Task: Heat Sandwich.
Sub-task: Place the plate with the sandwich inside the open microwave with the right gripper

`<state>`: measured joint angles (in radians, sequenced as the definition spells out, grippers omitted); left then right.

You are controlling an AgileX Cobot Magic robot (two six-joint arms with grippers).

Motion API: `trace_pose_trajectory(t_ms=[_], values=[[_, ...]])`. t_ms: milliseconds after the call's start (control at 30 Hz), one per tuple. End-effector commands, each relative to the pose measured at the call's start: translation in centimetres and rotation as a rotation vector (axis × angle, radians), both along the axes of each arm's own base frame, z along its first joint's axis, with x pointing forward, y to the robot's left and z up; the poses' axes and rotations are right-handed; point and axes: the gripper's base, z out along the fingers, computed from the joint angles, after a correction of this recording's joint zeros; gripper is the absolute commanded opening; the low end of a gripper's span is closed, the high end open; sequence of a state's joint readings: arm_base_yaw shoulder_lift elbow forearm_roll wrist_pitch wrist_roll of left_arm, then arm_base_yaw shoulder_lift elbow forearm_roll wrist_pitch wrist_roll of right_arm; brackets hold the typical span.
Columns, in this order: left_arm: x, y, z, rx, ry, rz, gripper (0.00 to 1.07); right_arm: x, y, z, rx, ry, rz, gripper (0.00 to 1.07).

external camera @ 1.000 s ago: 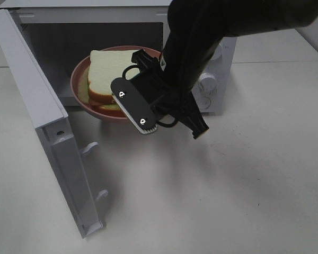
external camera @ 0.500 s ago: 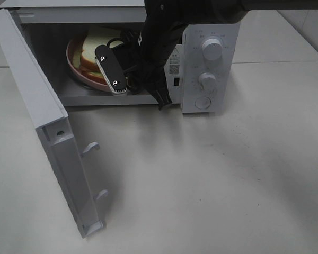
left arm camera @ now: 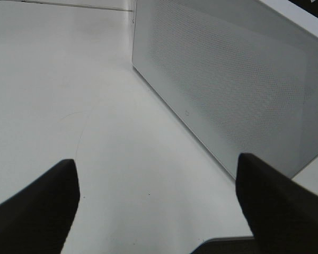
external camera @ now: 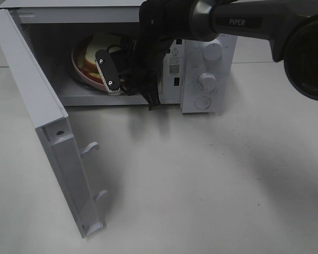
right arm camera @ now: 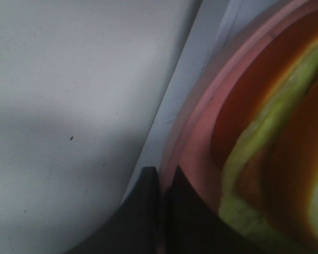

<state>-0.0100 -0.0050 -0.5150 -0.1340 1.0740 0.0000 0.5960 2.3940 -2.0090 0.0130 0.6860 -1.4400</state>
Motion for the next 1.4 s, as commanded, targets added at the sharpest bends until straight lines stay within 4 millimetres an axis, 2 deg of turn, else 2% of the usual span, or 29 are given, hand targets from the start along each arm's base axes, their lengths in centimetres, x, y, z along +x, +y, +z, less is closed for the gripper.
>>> trace_pose_trajectory(t_ms=[33,167,767,1033,1133,1167,1267,1300,1333,1400], values=[[0.0,0.0,0.0,-0.004,-0.013,-0.003,0.76,0.9,-0.3,0.2,0.029,-0.032,-0.014,0.0],[0.0,0.0,0.0,-0.004,-0.013,-0.003,0.76,1.3,-0.5,-0.7,0.043,-0.028,-0.031,0.0],[0.0,0.0,0.0,-0.004,-0.013,-0.003,0.76,2.0,0.4,-1.9,0.14,-0.04,-0.064,0.0],[0.0,0.0,0.0,-0.004,-0.013,-0.003,0.76,2.3,0.5,-1.6,0.205,-0.053,-0.142,0.02],[0.0,0.0,0.0,-0.004,-0.013,-0.003,0.76,2.3,0.5,-1.6,0.232,-0.037,-0.19,0.12],[0.0,0.0,0.0,-0.004,-0.013,-0.003,0.76,2.3,0.5,-1.6,0.232,-0.037,-0.19,0.12],[0.0,0.0,0.0,-0.004,-0.013,-0.003,0.76,2.2,0.5,-1.0,0.236,-0.037,-0.194,0.32],[0.0,0.0,0.0,-0.004,-0.013,-0.003,0.76,2.2,0.5,-1.0,0.236,-0.037,-0.194,0.32],[0.0,0.0,0.0,-0.004,-0.013,-0.003,0.76,2.2,0.5,-0.5,0.238,-0.039,-0.192,0.41],[0.0,0.0,0.0,-0.004,-0.013,-0.003,0.76,2.0,0.4,-0.1,0.224,-0.028,-0.185,0.49]])
